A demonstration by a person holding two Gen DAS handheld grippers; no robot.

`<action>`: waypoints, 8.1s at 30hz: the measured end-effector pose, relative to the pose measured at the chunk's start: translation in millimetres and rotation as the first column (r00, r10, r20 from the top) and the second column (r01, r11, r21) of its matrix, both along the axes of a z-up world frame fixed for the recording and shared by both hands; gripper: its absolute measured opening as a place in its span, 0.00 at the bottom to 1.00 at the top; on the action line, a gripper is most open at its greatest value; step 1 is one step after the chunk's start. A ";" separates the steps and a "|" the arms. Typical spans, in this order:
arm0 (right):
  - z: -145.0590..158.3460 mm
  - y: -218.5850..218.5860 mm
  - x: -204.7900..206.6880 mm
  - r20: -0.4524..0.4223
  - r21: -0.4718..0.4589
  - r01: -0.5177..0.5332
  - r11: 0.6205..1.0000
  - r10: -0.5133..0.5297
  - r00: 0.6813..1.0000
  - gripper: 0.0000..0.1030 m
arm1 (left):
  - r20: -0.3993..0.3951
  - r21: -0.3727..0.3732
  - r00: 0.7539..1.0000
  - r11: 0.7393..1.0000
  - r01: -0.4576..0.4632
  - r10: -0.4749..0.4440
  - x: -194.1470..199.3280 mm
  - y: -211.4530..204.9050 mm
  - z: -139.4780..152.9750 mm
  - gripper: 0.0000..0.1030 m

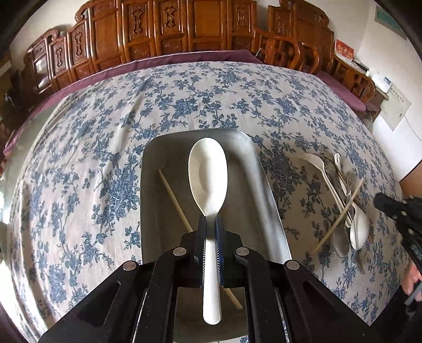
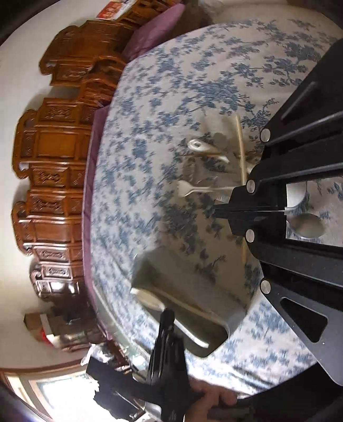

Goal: Organize utensils

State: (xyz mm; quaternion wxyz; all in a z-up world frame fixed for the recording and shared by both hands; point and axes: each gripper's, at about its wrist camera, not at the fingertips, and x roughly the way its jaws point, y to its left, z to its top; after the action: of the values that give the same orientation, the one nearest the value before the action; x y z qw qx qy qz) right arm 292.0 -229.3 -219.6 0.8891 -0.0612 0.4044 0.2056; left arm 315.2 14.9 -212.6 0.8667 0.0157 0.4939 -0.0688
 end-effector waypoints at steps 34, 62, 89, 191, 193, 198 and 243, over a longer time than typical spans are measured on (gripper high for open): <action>-62.4 20.3 -25.1 -0.225 -0.198 0.014 0.980 -0.059 0.973 0.04 | 0.106 -0.118 0.994 0.992 0.041 -0.029 -23.8 24.6 23.5 0.06; 18.6 152.9 27.3 -0.106 0.012 -0.142 0.990 0.143 0.984 0.04 | 0.127 -0.065 0.990 0.997 -0.050 0.058 -16.2 72.8 32.7 0.15; 23.6 57.6 -9.3 -0.060 0.025 -0.001 1.000 0.003 0.998 0.04 | 0.189 -0.110 0.981 0.992 0.059 -0.038 -38.3 29.9 53.2 0.22; -66.7 32.7 -13.9 -0.168 -0.103 0.068 0.992 -0.085 0.982 0.42 | 0.140 -0.102 0.957 0.958 0.269 -0.254 -54.9 -82.3 25.9 0.04; -66.8 33.5 -14.2 -0.170 -0.099 0.064 0.993 -0.081 0.982 0.38 | 0.147 -0.102 0.957 0.959 0.266 -0.250 -56.2 -79.4 28.2 0.04; -65.4 30.5 -13.0 -0.174 -0.094 0.083 0.992 -0.099 0.980 0.24 | 0.160 -0.109 0.958 0.960 0.259 -0.240 -59.7 -73.7 34.0 0.04; 49.1 69.5 -8.9 -0.052 0.007 -0.060 0.998 0.061 0.997 0.03 | 0.060 -0.054 0.993 0.993 0.106 -0.102 -36.5 4.6 12.7 0.04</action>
State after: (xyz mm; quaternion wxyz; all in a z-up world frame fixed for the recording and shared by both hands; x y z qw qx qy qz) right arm 283.1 -159.8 -170.5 0.8718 -0.0658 0.4248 0.2349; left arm 278.7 19.5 -200.0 0.8757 0.0185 0.4653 -0.1276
